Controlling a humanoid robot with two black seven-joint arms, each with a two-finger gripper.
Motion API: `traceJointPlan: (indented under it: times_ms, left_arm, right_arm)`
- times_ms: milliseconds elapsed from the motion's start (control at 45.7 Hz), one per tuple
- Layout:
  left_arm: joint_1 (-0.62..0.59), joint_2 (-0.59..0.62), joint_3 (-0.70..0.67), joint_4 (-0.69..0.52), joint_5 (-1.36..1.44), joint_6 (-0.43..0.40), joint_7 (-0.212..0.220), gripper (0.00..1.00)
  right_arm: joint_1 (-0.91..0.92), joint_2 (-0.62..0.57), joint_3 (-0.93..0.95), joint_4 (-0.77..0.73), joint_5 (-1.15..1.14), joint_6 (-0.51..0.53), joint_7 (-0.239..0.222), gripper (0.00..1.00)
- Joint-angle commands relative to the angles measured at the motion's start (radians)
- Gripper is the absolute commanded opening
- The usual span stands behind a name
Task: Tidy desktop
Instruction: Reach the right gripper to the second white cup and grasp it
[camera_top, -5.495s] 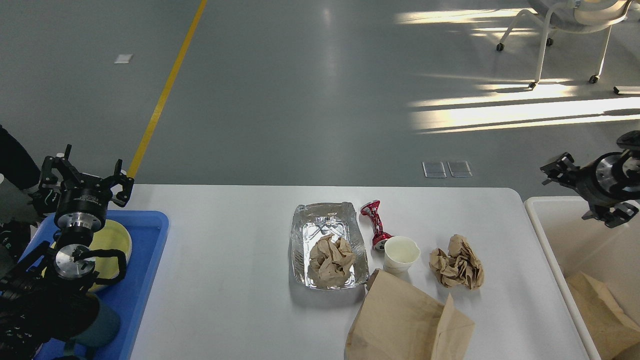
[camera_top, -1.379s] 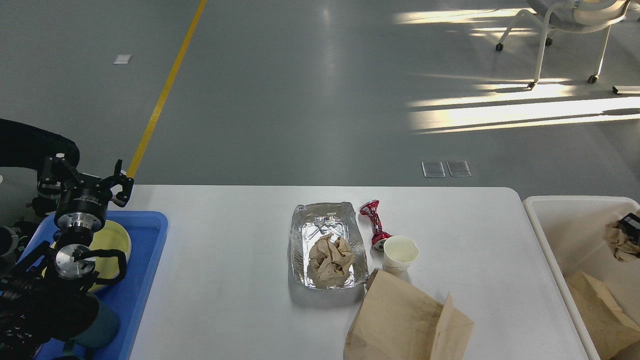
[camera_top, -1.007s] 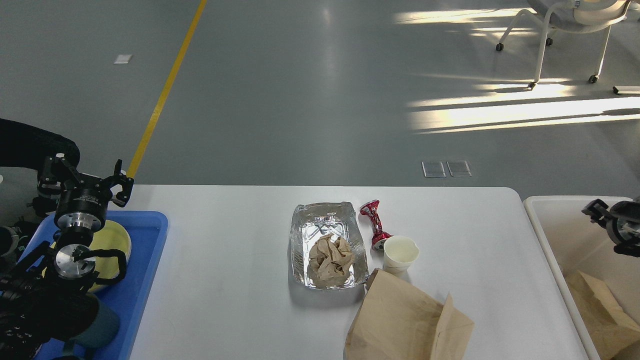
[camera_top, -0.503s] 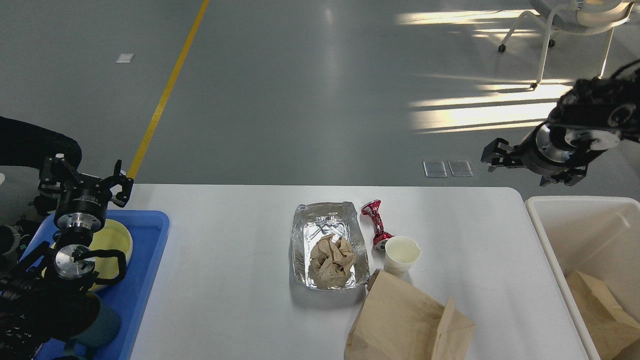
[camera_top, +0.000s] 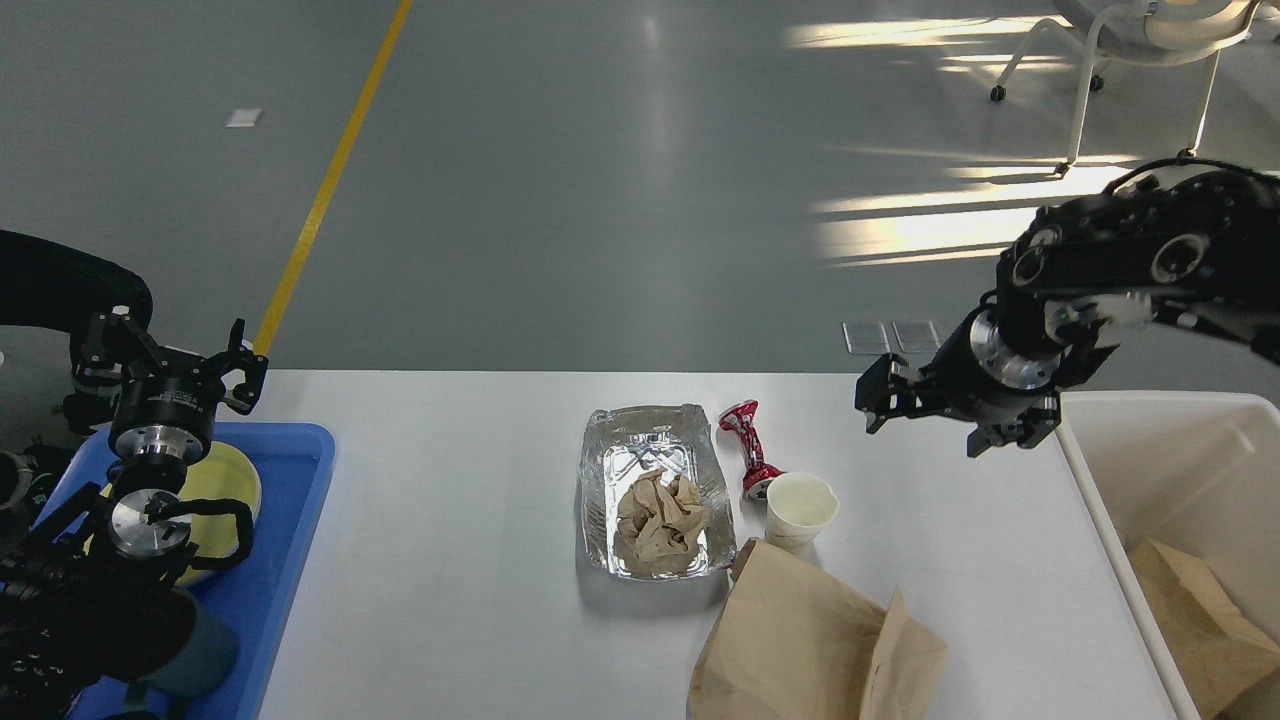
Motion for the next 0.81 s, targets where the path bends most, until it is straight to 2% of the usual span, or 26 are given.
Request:
traceJointPlan:
  times_ms: [0, 285, 525, 635, 788]
  left_arm:
    - [0.000, 0.000, 0.000, 0.000, 0.000, 0.000, 0.000, 0.96]
    - [0.000, 0.000, -0.001, 0.000, -0.002, 0.000, 0.000, 0.96]
    - [0.000, 0.000, -0.001, 0.000, 0.000, 0.000, 0.000, 0.96]
    - [0.000, 0.000, 0.000, 0.000, 0.000, 0.000, 0.000, 0.96]
    - [0.000, 0.000, -0.001, 0.000, -0.002, 0.000, 0.000, 0.96]
  right_arm:
    - [-0.125, 0.039, 0.032, -0.033, 0.000, -0.111, -0.001, 0.99]
    - [-0.288, 0.079, 0.144, -0.127, -0.003, -0.152, 0.000, 0.98]
    - [-0.388, 0.151, 0.156, -0.200, -0.014, -0.205, 0.000, 0.96]
    - [-0.414, 0.173, 0.158, -0.239, -0.016, -0.215, 0.000, 0.86]
    - [-0.423, 0.173, 0.156, -0.240, -0.016, -0.217, -0.001, 0.46]
